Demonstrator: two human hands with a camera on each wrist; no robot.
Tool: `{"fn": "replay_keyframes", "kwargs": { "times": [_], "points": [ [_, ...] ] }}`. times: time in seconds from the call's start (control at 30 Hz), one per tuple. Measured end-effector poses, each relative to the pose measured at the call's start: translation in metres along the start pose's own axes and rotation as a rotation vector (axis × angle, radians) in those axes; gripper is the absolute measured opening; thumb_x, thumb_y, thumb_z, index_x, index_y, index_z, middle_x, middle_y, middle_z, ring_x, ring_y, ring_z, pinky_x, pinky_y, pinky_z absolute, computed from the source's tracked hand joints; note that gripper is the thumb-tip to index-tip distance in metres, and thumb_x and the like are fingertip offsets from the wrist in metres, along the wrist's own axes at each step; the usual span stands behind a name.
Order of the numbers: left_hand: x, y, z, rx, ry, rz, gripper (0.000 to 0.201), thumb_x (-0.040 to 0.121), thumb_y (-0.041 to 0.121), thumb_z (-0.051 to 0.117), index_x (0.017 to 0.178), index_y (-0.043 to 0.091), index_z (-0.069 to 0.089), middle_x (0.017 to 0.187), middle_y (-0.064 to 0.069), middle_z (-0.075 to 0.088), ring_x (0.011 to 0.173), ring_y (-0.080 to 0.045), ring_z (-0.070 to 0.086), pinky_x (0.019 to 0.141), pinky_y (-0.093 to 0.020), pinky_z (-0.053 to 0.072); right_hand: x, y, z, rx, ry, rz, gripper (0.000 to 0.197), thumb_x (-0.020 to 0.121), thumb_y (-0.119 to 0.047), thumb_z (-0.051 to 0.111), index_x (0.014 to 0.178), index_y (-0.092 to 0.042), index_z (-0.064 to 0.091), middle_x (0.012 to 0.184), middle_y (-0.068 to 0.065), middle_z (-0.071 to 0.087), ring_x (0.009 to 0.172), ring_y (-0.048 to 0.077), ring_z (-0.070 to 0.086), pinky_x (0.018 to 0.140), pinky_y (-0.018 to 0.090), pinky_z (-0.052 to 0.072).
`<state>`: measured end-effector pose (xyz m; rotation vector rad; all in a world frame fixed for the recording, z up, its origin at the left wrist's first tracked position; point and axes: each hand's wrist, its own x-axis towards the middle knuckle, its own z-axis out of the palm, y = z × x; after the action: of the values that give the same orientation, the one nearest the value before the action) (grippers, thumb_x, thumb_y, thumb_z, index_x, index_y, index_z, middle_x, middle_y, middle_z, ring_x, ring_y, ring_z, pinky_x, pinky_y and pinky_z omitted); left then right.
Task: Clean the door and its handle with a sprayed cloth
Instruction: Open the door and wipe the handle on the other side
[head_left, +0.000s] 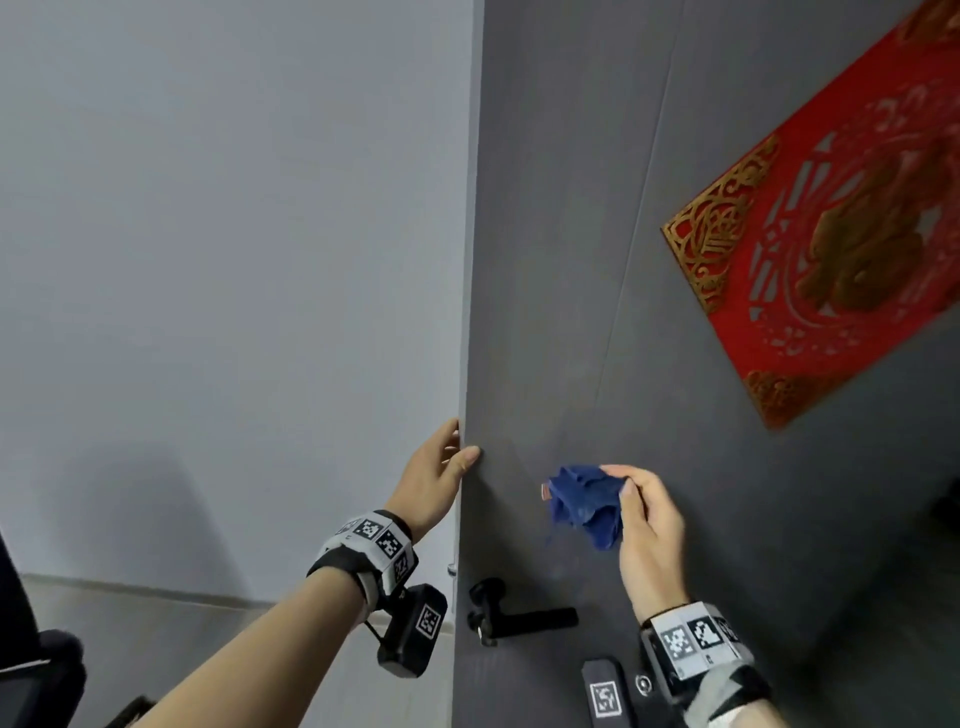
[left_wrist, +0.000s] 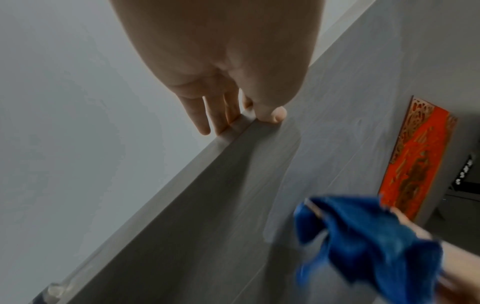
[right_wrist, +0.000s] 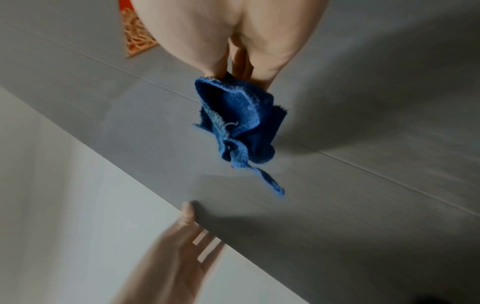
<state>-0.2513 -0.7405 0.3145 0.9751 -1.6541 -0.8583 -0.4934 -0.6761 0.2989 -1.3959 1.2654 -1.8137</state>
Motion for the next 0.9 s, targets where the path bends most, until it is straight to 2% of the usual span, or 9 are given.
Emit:
{"fn": "replay_keyframes", "kwargs": {
  "times": [0.13, 0.2, 0.37, 0.43, 0.5, 0.6, 0.67, 0.77, 0.9],
  "points": [
    [0.0, 0.002, -0.007, -0.031, -0.037, -0.015, 0.034, 0.099, 0.023, 0.054, 0.132, 0.012, 0.057, 0.121, 0.0, 0.071, 0.108, -0.015, 0.069, 0.093, -0.026, 0.053, 0.041, -0.066, 0.028, -0.038, 0.081, -0.322, 0.022, 0.099, 0.004, 0.05, 0.104, -0.01, 0.065, 0.108, 0.003, 0.061, 0.104, 0.017, 0.063, 0.094, 0.028, 0.048],
    [-0.002, 0.004, -0.01, -0.069, -0.06, -0.028, 0.031, 0.101, 0.01, 0.055, 0.132, 0.009, 0.057, 0.118, -0.003, 0.071, 0.105, -0.016, 0.07, 0.09, -0.024, 0.053, 0.052, -0.08, 0.049, 0.013, 0.031, -0.363, 0.022, 0.092, 0.01, 0.057, 0.106, -0.007, 0.064, 0.112, 0.005, 0.056, 0.106, 0.018, 0.064, 0.092, 0.024, 0.049],
    [-0.008, 0.011, -0.012, -0.104, -0.096, -0.063, 0.031, 0.101, 0.017, 0.056, 0.132, 0.016, 0.058, 0.121, 0.001, 0.072, 0.109, -0.015, 0.069, 0.092, -0.023, 0.054, 0.039, -0.029, 0.072, -0.217, 0.001, -0.532, 0.027, 0.073, 0.014, 0.075, 0.094, -0.003, 0.073, 0.111, 0.002, 0.058, 0.1, 0.012, 0.063, 0.08, 0.025, 0.054],
    [-0.01, 0.016, -0.012, -0.094, -0.098, -0.081, 0.032, 0.101, 0.027, 0.056, 0.133, 0.024, 0.059, 0.122, 0.007, 0.071, 0.112, -0.012, 0.067, 0.093, -0.021, 0.052, 0.021, 0.022, 0.063, -0.267, -0.028, -0.498, 0.03, 0.067, 0.019, 0.074, 0.087, -0.003, 0.075, 0.105, 0.0, 0.059, 0.095, 0.008, 0.062, 0.079, 0.021, 0.05],
    [-0.009, 0.018, -0.009, -0.07, -0.081, -0.09, 0.032, 0.102, 0.038, 0.051, 0.132, 0.031, 0.059, 0.125, 0.013, 0.069, 0.117, -0.007, 0.063, 0.097, -0.022, 0.049, 0.0, 0.077, 0.047, -0.303, -0.068, -0.353, 0.038, 0.062, 0.026, 0.069, 0.081, -0.007, 0.074, 0.1, -0.01, 0.058, 0.087, 0.009, 0.061, 0.074, 0.024, 0.047],
    [-0.006, 0.016, -0.005, -0.069, -0.047, -0.102, 0.032, 0.104, 0.042, 0.046, 0.129, 0.029, 0.061, 0.127, 0.01, 0.068, 0.121, -0.011, 0.061, 0.107, -0.037, 0.046, -0.015, 0.121, 0.026, -0.332, -0.049, -0.169, 0.044, 0.061, 0.027, 0.066, 0.077, -0.013, 0.073, 0.094, -0.015, 0.055, 0.077, 0.01, 0.06, 0.064, 0.033, 0.044],
    [-0.005, 0.011, -0.003, -0.058, -0.021, -0.099, 0.032, 0.104, 0.043, 0.045, 0.128, 0.028, 0.062, 0.126, 0.007, 0.068, 0.12, -0.015, 0.062, 0.107, -0.045, 0.047, -0.003, 0.106, 0.024, -0.293, 0.003, -0.194, 0.036, 0.064, 0.023, 0.068, 0.078, -0.009, 0.075, 0.094, -0.013, 0.056, 0.079, 0.013, 0.061, 0.064, 0.034, 0.049],
    [-0.006, 0.008, 0.002, -0.043, 0.017, -0.101, 0.04, 0.098, 0.052, 0.047, 0.126, 0.027, 0.062, 0.125, 0.003, 0.068, 0.119, -0.019, 0.063, 0.105, -0.051, 0.047, 0.041, 0.058, 0.018, -0.197, 0.163, -0.32, 0.028, 0.068, 0.016, 0.066, 0.084, -0.004, 0.075, 0.097, -0.005, 0.055, 0.086, 0.015, 0.063, 0.073, 0.027, 0.052],
    [-0.011, 0.01, 0.005, -0.066, 0.015, -0.119, 0.037, 0.097, 0.05, 0.047, 0.122, 0.029, 0.064, 0.123, 0.003, 0.068, 0.119, -0.02, 0.062, 0.104, -0.045, 0.05, 0.081, 0.044, -0.007, -0.004, 0.439, -0.298, 0.03, 0.073, 0.013, 0.066, 0.092, -0.009, 0.072, 0.102, -0.008, 0.055, 0.094, 0.022, 0.064, 0.078, 0.032, 0.056]
  ]
}}
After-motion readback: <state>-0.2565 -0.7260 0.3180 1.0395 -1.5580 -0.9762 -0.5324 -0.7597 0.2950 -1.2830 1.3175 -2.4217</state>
